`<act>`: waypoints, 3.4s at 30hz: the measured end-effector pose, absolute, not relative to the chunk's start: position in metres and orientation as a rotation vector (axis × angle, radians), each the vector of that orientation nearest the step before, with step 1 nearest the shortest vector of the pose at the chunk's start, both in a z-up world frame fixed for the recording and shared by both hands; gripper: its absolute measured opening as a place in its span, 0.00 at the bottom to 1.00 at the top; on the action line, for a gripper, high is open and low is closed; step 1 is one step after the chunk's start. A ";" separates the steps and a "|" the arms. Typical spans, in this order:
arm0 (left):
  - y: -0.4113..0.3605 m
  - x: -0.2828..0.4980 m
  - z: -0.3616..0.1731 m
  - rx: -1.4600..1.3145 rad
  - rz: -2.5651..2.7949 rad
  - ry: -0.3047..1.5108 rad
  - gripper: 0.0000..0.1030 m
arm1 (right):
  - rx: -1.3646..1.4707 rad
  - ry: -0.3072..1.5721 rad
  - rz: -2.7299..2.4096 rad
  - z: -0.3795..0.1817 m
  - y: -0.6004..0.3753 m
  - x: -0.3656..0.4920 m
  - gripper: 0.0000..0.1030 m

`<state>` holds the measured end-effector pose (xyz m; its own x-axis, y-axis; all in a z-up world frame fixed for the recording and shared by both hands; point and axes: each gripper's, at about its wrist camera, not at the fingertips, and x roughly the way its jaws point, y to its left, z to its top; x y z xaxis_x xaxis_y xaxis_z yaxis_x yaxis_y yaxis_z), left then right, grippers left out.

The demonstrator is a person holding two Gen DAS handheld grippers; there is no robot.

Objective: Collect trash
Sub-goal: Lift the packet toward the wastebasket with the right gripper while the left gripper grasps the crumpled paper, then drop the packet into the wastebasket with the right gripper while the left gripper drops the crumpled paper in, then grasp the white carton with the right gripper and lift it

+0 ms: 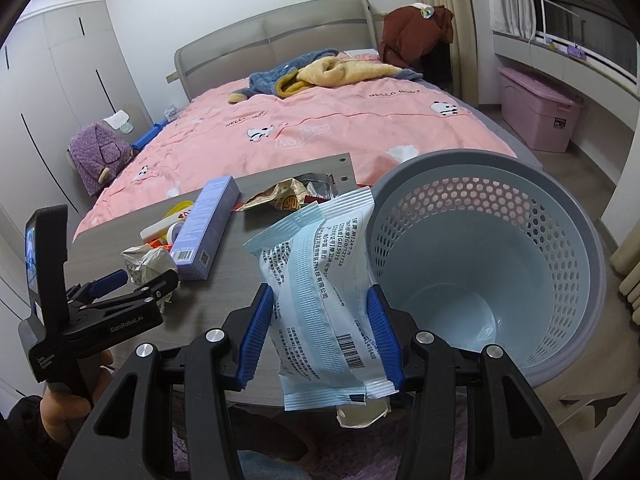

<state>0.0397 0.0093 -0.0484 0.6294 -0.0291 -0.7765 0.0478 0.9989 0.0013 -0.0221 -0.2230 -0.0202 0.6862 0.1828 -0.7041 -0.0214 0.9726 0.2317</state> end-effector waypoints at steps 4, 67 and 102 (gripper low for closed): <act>0.010 0.038 -0.046 0.032 -0.052 0.886 0.60 | 0.217 0.810 0.108 -0.019 -0.227 -0.022 0.46; -0.223 0.085 0.007 0.174 -0.516 0.857 0.71 | 0.369 0.768 -0.120 -0.030 -0.394 -0.006 0.66; -0.172 0.061 0.016 0.108 -0.434 0.834 0.73 | 0.345 0.793 -0.102 -0.029 -0.363 -0.017 0.66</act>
